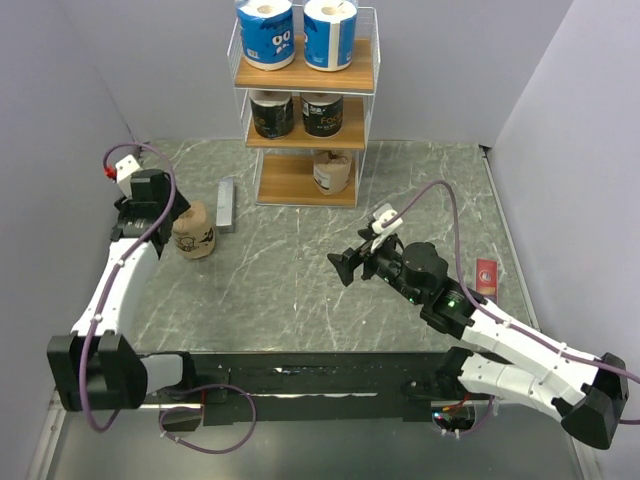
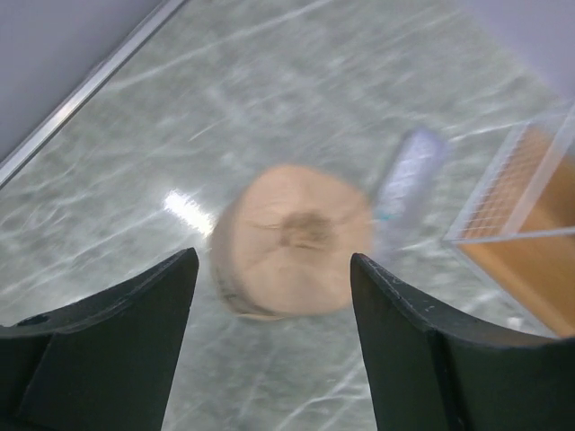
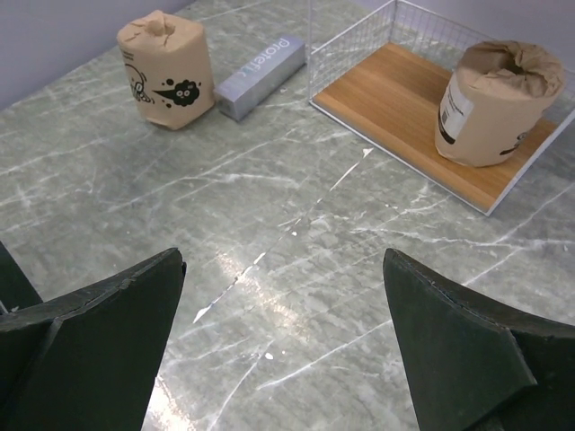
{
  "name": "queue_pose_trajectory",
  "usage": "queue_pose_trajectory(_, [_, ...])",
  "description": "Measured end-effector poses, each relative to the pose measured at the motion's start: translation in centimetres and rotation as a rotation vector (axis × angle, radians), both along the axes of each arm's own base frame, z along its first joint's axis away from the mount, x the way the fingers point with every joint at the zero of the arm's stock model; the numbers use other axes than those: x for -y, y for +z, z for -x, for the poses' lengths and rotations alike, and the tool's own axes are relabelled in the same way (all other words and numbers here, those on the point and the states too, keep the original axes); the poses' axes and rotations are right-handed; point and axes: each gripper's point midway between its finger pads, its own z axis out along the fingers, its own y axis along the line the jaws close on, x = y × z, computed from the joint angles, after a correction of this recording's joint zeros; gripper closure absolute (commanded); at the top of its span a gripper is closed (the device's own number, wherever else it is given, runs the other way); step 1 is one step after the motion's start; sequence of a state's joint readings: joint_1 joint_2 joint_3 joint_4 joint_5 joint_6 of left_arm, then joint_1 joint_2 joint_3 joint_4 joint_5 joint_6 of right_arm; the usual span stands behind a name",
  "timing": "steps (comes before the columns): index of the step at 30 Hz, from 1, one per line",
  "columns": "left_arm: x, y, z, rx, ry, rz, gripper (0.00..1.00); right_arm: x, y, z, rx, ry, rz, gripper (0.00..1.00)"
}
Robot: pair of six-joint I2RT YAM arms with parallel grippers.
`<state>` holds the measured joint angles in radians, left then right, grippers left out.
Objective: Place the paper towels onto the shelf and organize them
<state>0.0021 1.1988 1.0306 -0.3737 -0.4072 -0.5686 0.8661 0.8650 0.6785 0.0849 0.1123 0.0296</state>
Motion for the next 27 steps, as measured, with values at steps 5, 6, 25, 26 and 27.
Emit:
queue_pose_trajectory(5, [-1.8,-2.5,0.3,-0.083,0.026,0.041,0.25,0.6,1.3,0.3,0.024,-0.008,-0.032,0.02])
queue_pose_trajectory(6, [-1.7,-2.6,0.3,-0.082,0.02,0.048,0.25,0.6,1.4,0.4,0.027,-0.008,-0.036,0.02])
queue_pose_trajectory(25, [-0.6,-11.2,-1.1,-0.217,-0.054,0.209,0.33,0.1,0.1,0.0,-0.002,-0.008,-0.006,0.02])
queue_pose_trajectory(26, [-0.6,-11.6,-1.1,-0.222,-0.051,0.219,0.34,0.1,0.0,0.0,-0.003,-0.008,-0.005,0.02])
queue_pose_trajectory(27, [-0.6,-11.8,-1.1,-0.221,-0.048,0.222,0.37,0.1,0.0,0.0,-0.003,-0.008,-0.005,0.02])
